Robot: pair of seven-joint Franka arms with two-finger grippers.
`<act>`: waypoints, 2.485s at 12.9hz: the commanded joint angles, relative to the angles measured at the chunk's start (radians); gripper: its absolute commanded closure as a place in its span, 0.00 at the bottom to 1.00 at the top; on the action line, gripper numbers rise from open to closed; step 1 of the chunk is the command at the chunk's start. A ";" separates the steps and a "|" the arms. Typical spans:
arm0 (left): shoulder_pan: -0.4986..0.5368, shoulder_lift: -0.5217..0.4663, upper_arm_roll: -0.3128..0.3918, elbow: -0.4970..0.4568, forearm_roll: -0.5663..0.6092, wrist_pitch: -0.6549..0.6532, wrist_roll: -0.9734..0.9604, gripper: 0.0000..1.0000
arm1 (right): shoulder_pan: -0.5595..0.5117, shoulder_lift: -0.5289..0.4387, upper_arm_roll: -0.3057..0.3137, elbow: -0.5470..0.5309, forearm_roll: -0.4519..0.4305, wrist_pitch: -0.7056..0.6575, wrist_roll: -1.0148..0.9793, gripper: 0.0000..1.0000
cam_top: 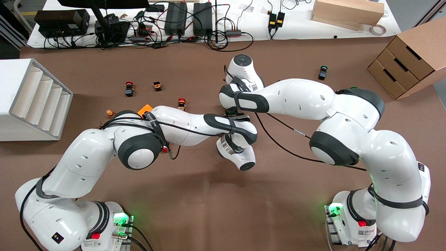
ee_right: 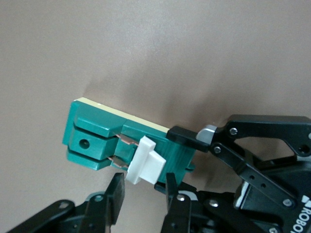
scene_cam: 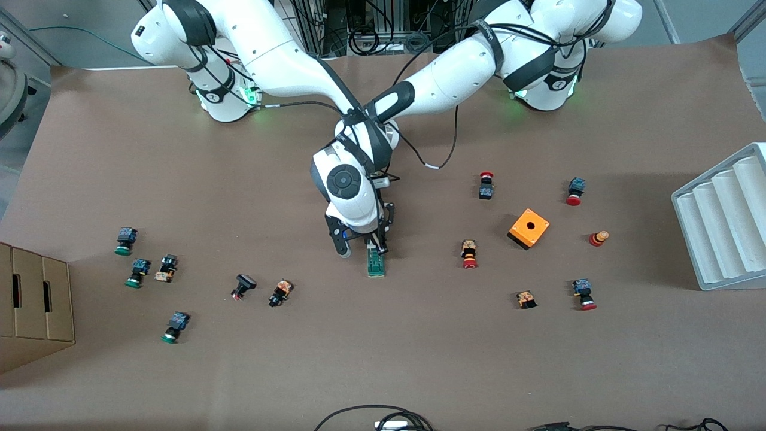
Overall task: Close load switch with both arms
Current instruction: 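Press the white lever down toward the switch base with the right gripper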
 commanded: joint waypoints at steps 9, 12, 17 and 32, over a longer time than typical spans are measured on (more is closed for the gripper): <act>-0.014 -0.006 0.002 0.004 -0.015 -0.014 0.017 0.45 | -0.012 0.013 -0.010 0.023 0.027 0.007 -0.058 0.71; -0.012 -0.006 0.002 0.004 -0.015 -0.014 0.017 0.45 | -0.029 0.011 -0.010 0.044 0.027 -0.004 -0.056 0.71; -0.012 -0.004 0.002 0.004 -0.011 -0.012 0.017 0.46 | -0.043 0.008 -0.010 0.067 0.028 -0.020 -0.054 0.71; -0.006 -0.004 0.002 -0.001 -0.004 -0.008 0.017 0.45 | -0.080 0.010 -0.008 0.112 0.030 -0.060 -0.056 0.76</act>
